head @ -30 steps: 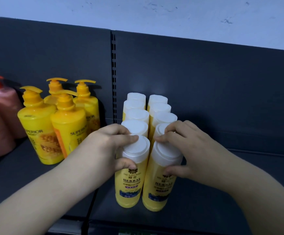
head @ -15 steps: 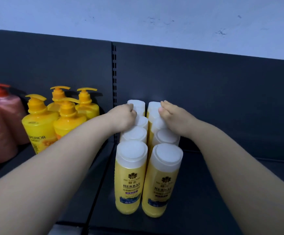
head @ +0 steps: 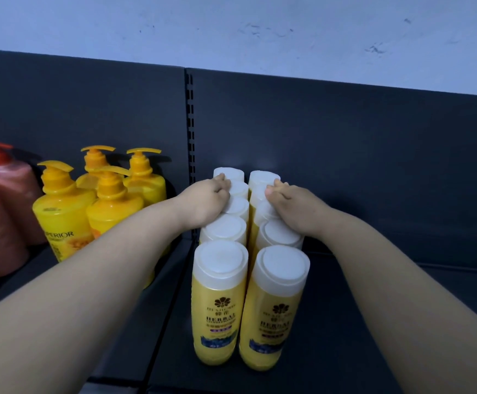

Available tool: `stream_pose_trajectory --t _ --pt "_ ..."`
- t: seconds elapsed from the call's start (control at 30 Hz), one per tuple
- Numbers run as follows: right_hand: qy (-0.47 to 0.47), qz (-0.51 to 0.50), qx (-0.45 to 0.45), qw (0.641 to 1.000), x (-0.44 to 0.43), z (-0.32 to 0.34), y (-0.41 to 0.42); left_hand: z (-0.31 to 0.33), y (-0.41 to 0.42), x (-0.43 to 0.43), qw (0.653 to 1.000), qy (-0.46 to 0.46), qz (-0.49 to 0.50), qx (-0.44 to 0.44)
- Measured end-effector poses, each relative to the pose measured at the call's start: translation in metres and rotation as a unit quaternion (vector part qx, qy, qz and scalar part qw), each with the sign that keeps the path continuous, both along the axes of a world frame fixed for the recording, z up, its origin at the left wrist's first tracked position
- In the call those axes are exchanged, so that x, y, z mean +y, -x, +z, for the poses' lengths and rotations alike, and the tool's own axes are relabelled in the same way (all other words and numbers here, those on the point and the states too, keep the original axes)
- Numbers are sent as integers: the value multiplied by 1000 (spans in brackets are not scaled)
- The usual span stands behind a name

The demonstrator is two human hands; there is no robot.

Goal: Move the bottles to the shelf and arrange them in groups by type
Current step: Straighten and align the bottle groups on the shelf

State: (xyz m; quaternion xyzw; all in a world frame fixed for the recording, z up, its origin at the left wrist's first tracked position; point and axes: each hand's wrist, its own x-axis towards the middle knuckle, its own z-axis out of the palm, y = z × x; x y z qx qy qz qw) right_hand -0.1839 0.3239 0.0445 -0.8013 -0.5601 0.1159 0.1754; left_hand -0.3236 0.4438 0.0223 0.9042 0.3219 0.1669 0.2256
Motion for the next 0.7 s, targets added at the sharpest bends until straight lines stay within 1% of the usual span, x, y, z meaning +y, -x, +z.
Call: stream_pose_trajectory --t 0.07,0.13,0.23,0.33,0.5,0.57,0.7 --pt "7 -10 17 1000 0 3 1 3 1 -4 999 29 32 -17" --pt "8 -23 44 999 2 5 1 4 -1 -1 998 37 46 -28" --pt "-8 -27 45 999 9 11 0 7 -6 5 998 33 48 -2" --pt "-16 -9 69 997 19 15 -2 16 -12 8 996 38 71 29" --pt "21 -23 20 999 32 8 -12 20 -23 18 996 42 47 70" --pt "9 -24 31 999 32 7 -17 18 -26 19 996 42 38 72" --pt "-9 -28 60 998 31 10 -26 17 -26 20 997 59 36 46"
